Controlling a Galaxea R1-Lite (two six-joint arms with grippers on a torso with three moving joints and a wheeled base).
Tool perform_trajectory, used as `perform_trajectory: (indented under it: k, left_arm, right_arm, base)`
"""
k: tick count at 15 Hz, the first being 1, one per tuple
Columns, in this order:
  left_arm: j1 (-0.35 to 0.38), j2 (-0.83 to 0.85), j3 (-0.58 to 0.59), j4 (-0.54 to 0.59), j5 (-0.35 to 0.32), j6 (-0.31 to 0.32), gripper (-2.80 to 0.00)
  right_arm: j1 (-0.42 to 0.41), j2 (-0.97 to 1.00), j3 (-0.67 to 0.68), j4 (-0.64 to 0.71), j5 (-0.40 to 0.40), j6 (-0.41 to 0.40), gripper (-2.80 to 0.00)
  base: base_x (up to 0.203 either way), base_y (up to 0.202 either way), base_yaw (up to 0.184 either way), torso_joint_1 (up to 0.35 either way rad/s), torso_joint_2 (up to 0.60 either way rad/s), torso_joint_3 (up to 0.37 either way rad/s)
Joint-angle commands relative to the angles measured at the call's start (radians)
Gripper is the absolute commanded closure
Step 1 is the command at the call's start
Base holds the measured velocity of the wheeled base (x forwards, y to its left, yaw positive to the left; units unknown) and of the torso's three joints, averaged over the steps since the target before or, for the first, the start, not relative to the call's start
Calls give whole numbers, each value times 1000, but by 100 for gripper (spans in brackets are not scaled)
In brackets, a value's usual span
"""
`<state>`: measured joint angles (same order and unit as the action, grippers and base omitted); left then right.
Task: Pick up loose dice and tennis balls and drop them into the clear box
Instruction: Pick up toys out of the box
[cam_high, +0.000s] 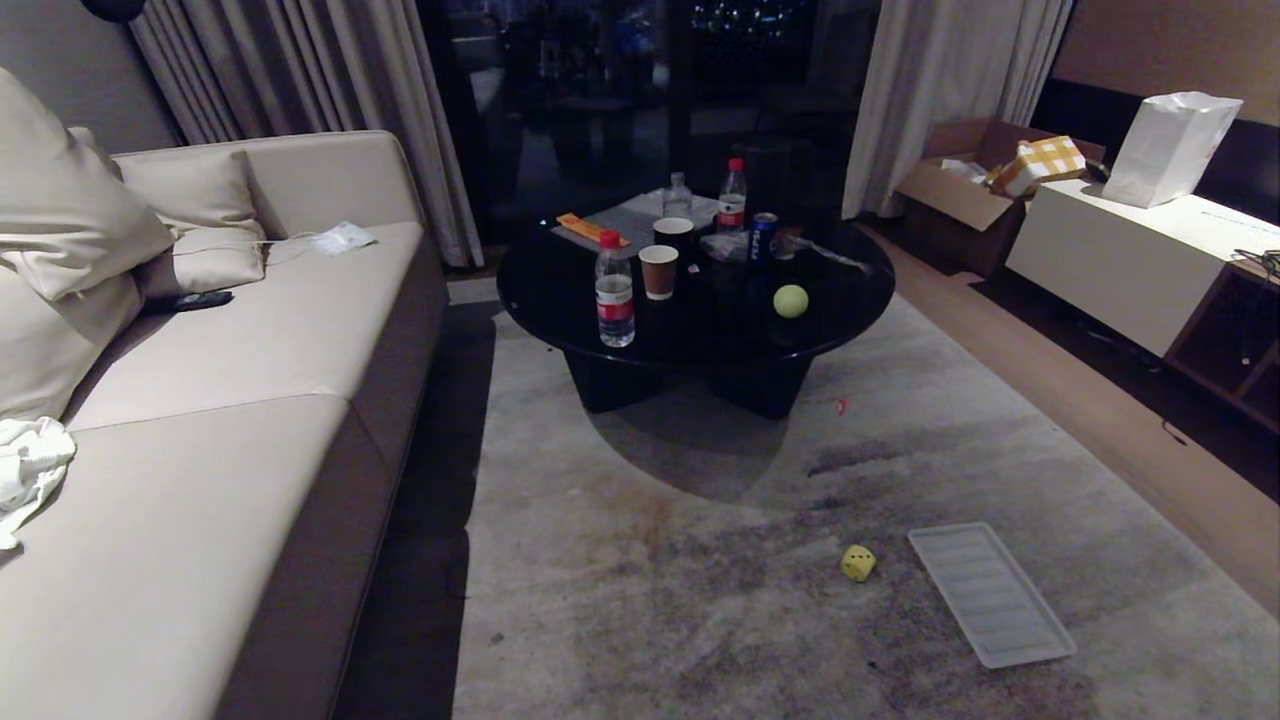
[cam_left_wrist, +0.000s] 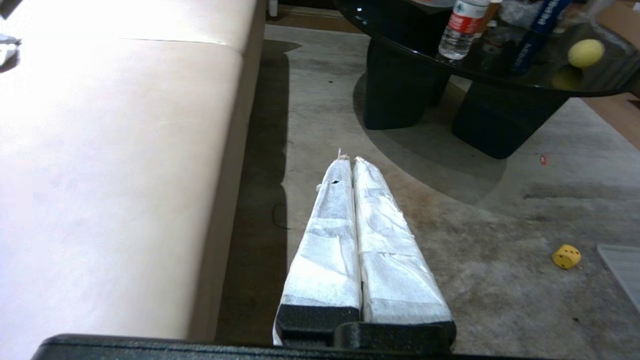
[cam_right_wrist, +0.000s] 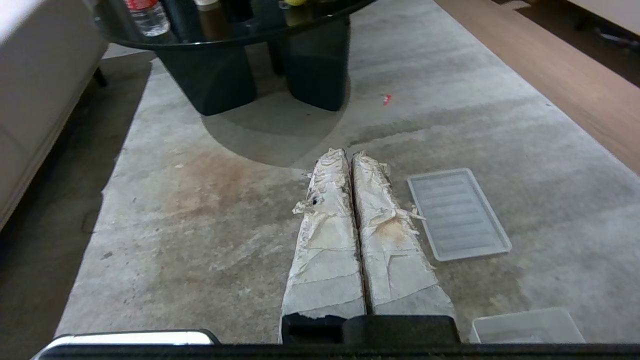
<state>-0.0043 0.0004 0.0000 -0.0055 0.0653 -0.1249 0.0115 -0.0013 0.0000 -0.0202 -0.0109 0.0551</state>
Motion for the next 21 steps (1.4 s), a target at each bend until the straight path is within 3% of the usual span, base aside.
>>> perform_trajectory:
  k: [1, 5, 21]
  left_arm:
    - [0, 1, 2, -1, 1, -1, 0]
    - [0, 1, 2, -1, 1, -2, 0]
    - [0, 1, 2, -1, 1, -2, 0]
  right_arm:
    - [1, 1, 8, 0, 0, 0, 0]
    - [1, 1, 8, 0, 0, 0, 0]
    - [1, 1, 8, 0, 0, 0, 0]
  base:
    - [0, 0, 0, 0, 0, 0]
    - [53, 0, 1, 3, 3, 1]
    - [184, 0, 0, 3, 3, 2]
